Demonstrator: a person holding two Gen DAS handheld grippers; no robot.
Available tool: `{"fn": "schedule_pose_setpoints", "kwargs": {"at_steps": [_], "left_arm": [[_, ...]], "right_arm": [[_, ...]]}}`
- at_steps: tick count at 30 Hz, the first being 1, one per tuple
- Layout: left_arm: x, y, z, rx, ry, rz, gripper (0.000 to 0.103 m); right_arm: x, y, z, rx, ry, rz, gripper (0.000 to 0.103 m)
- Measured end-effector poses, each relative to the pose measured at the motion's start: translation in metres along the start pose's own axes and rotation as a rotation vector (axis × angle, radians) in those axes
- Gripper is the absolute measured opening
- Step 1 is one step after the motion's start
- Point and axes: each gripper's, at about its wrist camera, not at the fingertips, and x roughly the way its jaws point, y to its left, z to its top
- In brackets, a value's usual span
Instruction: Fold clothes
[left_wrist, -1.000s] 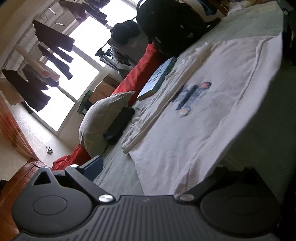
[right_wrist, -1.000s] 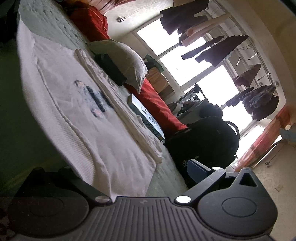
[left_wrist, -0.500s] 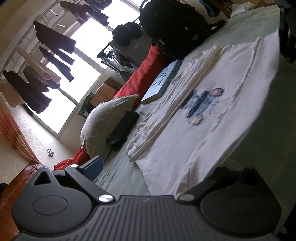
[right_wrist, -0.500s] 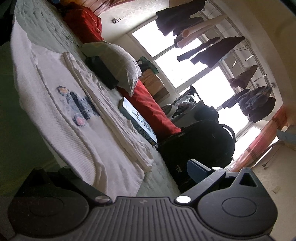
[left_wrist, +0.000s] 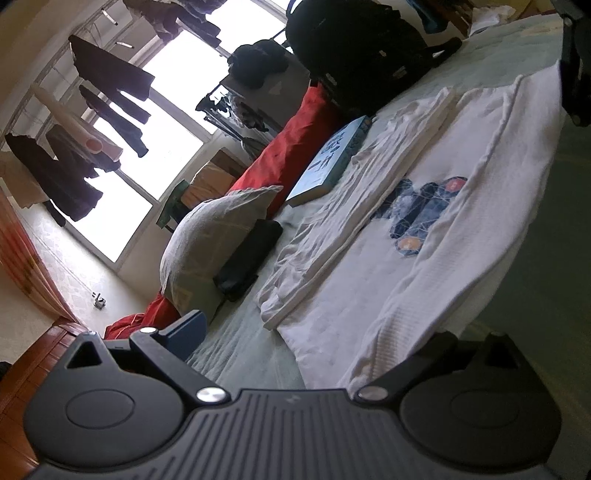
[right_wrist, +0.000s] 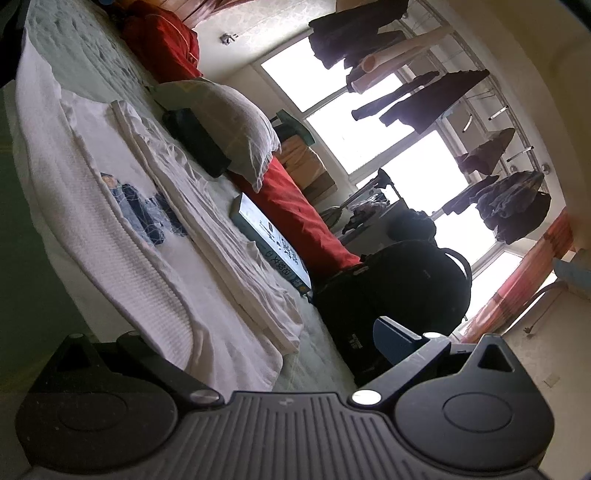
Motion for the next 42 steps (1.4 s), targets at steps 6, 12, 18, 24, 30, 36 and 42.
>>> {"fn": "schedule_pose_setpoints", "kwargs": {"at_steps": [6,12,18,24,30,36,42], "left_arm": [[0.017,0.004,0.003,-0.007,0.009,-0.008,0.101],[0.034,0.010,0.006,-0.015,0.012,-0.008,0.101],[0.051,0.015,0.008,-0.020,0.015,-0.008,0.101],[0.072,0.022,0.012,-0.021,0.022,0.009,0.101],[0.098,0.032,0.020,-0.026,0.018,0.031,0.101],[0.127,0.038,0.030,-0.031,0.015,0.058,0.101],[0.154,0.046,0.036,-0.047,0.012,0.072,0.101]], "right_arm": [[0.016,-0.001,0.003,0.000,0.004,0.002,0.103],[0.032,-0.001,0.007,-0.005,0.007,-0.001,0.103],[0.048,-0.001,0.009,-0.020,0.005,-0.004,0.103],[0.068,-0.005,0.013,-0.025,0.004,-0.015,0.103],[0.092,-0.007,0.018,-0.044,-0.002,-0.029,0.103],[0.119,-0.011,0.025,-0.067,-0.015,-0.059,0.103],[0.146,-0.018,0.032,-0.073,-0.029,-0.077,0.103]]}}
